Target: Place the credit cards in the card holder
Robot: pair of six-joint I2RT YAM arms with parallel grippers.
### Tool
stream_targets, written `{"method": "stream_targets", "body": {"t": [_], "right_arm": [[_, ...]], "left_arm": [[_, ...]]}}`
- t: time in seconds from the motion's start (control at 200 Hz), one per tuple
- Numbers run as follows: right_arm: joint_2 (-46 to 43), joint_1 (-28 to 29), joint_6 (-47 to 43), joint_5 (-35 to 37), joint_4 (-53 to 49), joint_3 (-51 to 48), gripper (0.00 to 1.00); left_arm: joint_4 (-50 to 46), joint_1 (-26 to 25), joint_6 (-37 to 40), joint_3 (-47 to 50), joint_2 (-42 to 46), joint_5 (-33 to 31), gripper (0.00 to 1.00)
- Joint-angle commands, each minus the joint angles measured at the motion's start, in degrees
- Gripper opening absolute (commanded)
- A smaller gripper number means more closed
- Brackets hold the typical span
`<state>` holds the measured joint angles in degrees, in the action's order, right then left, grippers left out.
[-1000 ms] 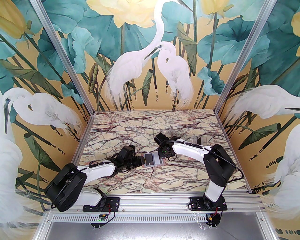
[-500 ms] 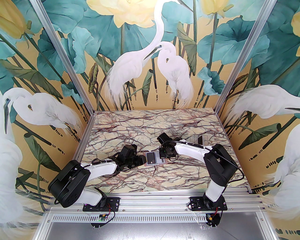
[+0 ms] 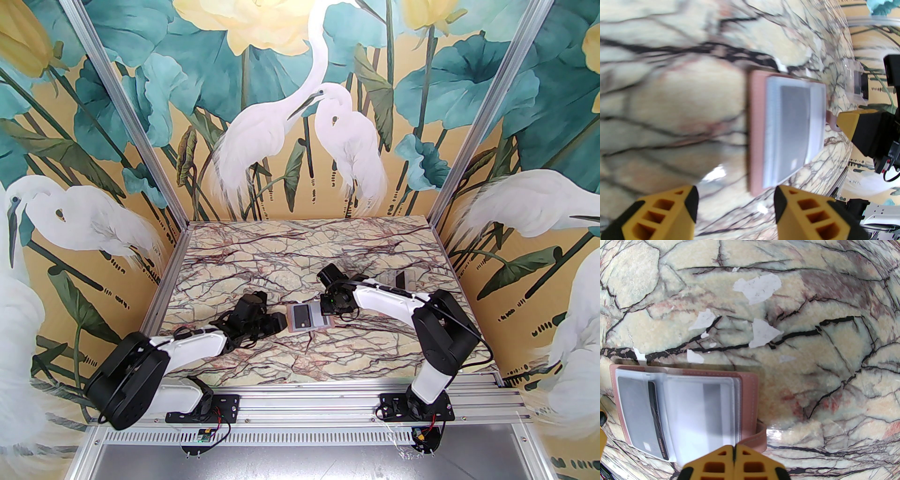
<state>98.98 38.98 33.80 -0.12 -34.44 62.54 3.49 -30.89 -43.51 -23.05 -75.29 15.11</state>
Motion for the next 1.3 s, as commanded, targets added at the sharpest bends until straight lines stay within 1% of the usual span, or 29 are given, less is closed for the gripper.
{"method": "stream_targets", "body": {"t": [0.0,0.13,0.23,0.35,0.455,0.52,0.63,0.94,1.115,1.295], "right_arm": [[-2.1,-0.1,0.1,-0.6,-0.2,-0.6,0.00],[-2.2,-0.1,0.1,-0.4,-0.3,-0.5,0.00],[-2.1,-0.2,0.1,-0.4,-0.2,-0.4,0.00],[-2.0,-0.2,0.3,-0.5,0.2,-0.7,0.00],[-1.8,-0.3,0.5,-0.8,0.6,-0.8,0.00],[-1.6,-0.2,0.5,-1.0,0.6,-0.8,0.00],[-1.4,-0.4,0.4,-1.0,0.6,-0.7,0.00],[-0.9,-0.4,0.2,-1.4,0.4,-0.3,0.00],[-0.7,-0.4,0.1,-1.5,0.5,-0.5,0.00],[-0.7,-0.4,0.1,-1.5,0.3,-0.4,0.00]], "left_arm": [[-7.0,2.2,0.9,2.7,1.4,-2.5,0.60],[-6.6,2.9,1.5,2.9,1.8,-1.0,0.60],[-2.8,2.9,2.2,2.9,4.2,3.4,0.59],[-3.0,2.9,2.8,0.2,7.2,5.9,0.60],[-1.8,2.9,2.6,-2.5,7.2,8.7,0.59],[-1.0,2.7,2.4,-3.9,6.2,10.1,0.59],[-0.7,2.5,2.7,-5.8,3.7,9.9,0.59],[4.2,1.5,2.6,-8.9,-8.3,10.3,0.58],[5.0,-0.3,2.7,-10.4,-11.4,9.8,0.58],[5.2,-0.9,2.3,-11.1,-13.4,9.4,0.58]]}}
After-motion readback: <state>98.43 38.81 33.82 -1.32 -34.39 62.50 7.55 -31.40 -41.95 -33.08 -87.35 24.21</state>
